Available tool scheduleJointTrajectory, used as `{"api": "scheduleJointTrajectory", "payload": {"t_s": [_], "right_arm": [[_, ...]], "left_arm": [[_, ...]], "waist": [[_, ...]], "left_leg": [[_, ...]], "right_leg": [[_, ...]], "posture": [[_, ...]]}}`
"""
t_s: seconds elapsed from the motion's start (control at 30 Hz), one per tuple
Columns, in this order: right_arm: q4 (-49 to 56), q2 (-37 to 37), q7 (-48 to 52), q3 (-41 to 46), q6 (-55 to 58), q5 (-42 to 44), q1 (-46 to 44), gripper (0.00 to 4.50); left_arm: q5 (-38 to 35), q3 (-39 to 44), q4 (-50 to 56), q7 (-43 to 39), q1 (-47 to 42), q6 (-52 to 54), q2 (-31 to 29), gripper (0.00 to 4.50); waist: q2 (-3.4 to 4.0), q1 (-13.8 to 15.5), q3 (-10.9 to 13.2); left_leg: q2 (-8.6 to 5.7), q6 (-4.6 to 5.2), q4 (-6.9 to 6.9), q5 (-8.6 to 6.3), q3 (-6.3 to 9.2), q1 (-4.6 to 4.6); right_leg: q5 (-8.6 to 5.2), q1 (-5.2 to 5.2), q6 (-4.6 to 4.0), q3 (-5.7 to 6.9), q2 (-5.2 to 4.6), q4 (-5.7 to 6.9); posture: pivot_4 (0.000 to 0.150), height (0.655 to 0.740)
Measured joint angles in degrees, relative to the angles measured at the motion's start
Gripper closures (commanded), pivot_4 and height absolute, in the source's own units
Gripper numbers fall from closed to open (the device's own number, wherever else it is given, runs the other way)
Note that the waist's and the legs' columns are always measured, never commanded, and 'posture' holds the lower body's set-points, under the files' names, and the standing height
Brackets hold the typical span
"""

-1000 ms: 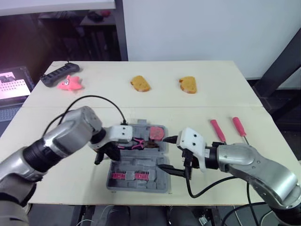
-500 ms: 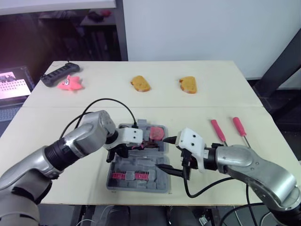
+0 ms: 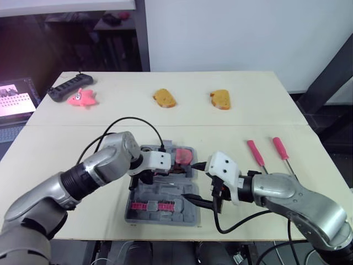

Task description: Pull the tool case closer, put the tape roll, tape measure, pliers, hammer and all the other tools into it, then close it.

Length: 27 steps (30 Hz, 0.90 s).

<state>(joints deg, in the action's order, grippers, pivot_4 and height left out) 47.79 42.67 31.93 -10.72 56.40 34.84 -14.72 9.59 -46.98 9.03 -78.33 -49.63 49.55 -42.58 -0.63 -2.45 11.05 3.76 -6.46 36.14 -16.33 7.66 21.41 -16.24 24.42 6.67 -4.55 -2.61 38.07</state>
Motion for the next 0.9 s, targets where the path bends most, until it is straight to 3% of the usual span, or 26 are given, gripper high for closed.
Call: {"api": "scheduleJointTrajectory", "payload": {"t_s": [0.23,0.5,0.9], "right_arm": [[0.29,0.02,0.01,0.06,0.43,0.3,-0.55,0.0],[0.29,0.64,0.68,0.42,0.4,0.28,-0.68,0.0],[0.29,0.17,0.47,0.41,0.34,0.28,-0.65,0.0]], "left_arm": [[0.96,-0.19,0.39,-0.3,0.57,-0.44,-0.09,4.48],[1.54,-0.23,3.08,-1.64,2.0,-1.4,-4.07,4.48],[3.0,-0.32,2.83,-1.2,2.18,-1.47,-2.04,4.48]], "waist": [[0.0,-0.02,0.0],[0.0,-0.04,0.0],[0.0,-0.03,0.0]], "left_leg": [[0.0,0.0,0.0,0.0,0.0,-0.01],[0.0,0.0,0.0,0.0,0.0,0.0],[0.0,0.0,0.0,0.0,0.0,0.0]], "right_leg": [[0.0,0.0,0.0,0.0,0.0,0.01],[0.0,0.0,0.0,0.0,0.0,0.01],[0.0,0.0,0.0,0.0,0.0,0.01]], "posture": [[0.15,0.74],[0.15,0.74],[0.15,0.74]]}}
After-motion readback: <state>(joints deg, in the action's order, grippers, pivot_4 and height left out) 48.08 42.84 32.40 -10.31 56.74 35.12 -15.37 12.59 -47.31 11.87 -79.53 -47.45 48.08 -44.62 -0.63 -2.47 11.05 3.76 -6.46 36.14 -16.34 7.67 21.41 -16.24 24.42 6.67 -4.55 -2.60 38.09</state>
